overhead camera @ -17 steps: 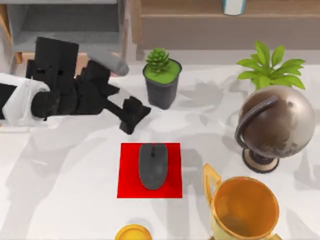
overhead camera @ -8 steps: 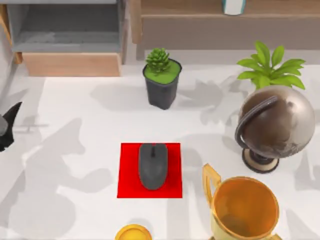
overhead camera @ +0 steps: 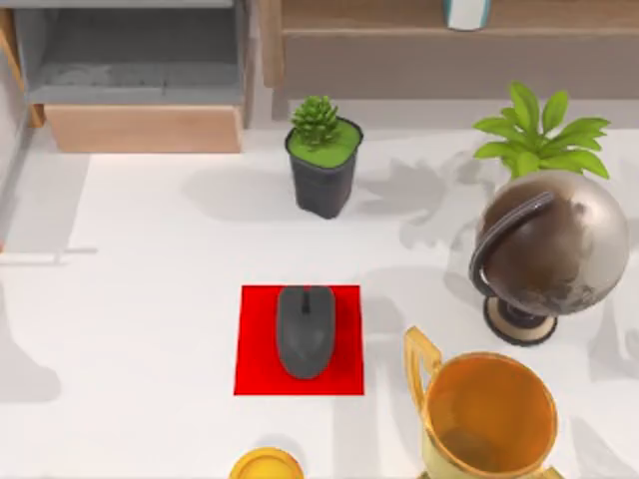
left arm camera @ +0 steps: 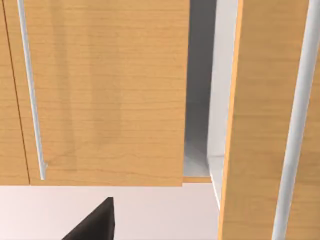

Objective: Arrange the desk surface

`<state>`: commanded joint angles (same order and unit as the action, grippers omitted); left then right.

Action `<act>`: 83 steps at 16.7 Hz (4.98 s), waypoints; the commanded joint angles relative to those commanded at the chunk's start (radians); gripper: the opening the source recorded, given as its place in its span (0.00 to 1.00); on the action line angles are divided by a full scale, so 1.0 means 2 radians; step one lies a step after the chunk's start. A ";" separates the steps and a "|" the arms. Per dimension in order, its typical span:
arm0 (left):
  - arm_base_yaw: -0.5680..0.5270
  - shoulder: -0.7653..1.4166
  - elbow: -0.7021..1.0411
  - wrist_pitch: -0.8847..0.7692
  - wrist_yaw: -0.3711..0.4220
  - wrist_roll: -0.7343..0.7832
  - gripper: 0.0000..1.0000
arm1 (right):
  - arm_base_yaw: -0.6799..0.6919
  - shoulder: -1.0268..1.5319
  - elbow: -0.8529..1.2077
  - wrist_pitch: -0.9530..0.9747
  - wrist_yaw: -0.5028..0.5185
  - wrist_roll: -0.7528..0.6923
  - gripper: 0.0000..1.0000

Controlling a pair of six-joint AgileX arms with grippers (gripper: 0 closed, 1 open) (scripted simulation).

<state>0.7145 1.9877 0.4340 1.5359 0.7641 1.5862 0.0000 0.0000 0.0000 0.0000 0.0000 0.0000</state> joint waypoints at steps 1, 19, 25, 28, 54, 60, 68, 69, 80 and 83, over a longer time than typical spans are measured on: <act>0.002 0.002 0.002 0.002 -0.001 0.002 1.00 | 0.000 0.000 0.000 0.000 0.000 0.000 1.00; -0.028 0.017 0.041 -0.021 -0.031 0.002 0.70 | 0.000 0.000 0.000 0.000 0.000 0.000 1.00; -0.028 0.017 0.041 -0.021 -0.031 0.002 0.25 | 0.000 0.000 0.000 0.000 0.000 0.000 1.00; -0.028 0.017 0.041 -0.021 -0.031 0.002 0.02 | 0.000 0.000 0.000 0.000 0.000 0.000 1.00; -0.099 0.087 0.185 -0.109 -0.104 -0.003 0.00 | 0.000 0.000 0.000 0.000 0.000 0.000 1.00; -0.129 0.123 0.271 -0.156 -0.135 -0.006 0.00 | 0.000 0.000 0.000 0.000 0.000 0.000 1.00; -0.142 0.151 0.323 -0.185 -0.143 -0.006 0.00 | 0.000 0.000 0.000 0.000 0.000 0.000 1.00; -0.147 0.159 0.344 -0.194 -0.148 -0.006 0.00 | 0.000 0.000 0.000 0.000 0.000 0.000 1.00; -0.161 0.187 0.410 -0.230 -0.167 -0.008 0.23 | 0.000 0.000 0.000 0.000 0.000 0.000 1.00; -0.161 0.187 0.410 -0.230 -0.167 -0.008 0.45 | 0.000 0.000 0.000 0.000 0.000 0.000 1.00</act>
<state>0.3921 2.3612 1.2532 1.0750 0.4300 1.5705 0.0000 0.0000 0.0000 0.0000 0.0000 0.0000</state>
